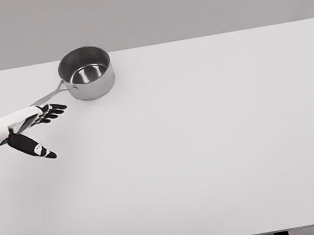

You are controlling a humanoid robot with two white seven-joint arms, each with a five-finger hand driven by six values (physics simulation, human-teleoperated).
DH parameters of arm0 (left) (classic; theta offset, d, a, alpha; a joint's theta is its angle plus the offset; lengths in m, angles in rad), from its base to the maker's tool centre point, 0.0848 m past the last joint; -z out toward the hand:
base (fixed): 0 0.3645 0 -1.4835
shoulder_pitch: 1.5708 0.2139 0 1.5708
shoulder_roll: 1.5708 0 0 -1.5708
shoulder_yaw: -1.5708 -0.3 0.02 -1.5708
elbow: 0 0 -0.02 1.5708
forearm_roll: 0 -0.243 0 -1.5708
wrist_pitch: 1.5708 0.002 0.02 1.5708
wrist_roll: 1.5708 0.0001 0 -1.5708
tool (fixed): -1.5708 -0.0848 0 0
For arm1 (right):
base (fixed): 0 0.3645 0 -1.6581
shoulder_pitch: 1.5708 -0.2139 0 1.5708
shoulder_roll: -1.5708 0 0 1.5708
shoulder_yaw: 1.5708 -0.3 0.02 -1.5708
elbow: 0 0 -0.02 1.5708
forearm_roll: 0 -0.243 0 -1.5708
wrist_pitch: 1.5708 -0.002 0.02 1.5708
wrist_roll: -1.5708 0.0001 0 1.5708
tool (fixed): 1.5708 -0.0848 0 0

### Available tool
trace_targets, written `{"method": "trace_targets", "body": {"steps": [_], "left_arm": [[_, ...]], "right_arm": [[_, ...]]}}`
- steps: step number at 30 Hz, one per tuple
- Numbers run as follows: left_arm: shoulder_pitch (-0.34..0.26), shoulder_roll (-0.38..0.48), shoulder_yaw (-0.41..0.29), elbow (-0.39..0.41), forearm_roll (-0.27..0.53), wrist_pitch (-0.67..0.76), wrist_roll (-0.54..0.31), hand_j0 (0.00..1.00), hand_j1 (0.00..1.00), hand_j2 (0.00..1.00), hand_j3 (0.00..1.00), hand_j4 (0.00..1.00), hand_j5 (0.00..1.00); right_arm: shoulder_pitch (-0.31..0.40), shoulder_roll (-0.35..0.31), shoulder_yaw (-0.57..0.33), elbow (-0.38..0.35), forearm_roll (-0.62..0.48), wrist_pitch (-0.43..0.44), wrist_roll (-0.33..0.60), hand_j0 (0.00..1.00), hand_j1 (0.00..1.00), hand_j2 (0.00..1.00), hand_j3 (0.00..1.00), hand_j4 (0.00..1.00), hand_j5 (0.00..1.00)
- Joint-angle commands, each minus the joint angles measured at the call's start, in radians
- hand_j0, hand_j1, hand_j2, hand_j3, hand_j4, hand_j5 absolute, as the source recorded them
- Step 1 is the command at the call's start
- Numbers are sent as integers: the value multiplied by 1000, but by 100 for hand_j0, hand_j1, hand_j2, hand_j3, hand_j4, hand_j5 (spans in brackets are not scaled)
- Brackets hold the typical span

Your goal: Rotate pot handle

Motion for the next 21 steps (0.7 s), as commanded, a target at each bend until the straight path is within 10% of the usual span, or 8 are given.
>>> {"method": "trace_targets", "body": {"steps": [1, 16, 21], "left_arm": [[0, 19, -1, -17, 3, 0, 0, 100, 100, 100, 100, 100, 100], [-54, 2, -15, -98, -3, 144, 0, 100, 100, 100, 100, 100, 100], [-118, -57, -73, 8, -7, 121, 0, 100, 100, 100, 100, 100, 100]], "right_arm": [[0, 0, 0, 0, 0, 0, 0, 100, 100, 100, 100, 100, 100], [0, 0, 0, -1, 0, 0, 0, 100, 100, 100, 100, 100, 100], [0, 0, 0, 1, 0, 0, 0, 100, 100, 100, 100, 100, 100]]}}
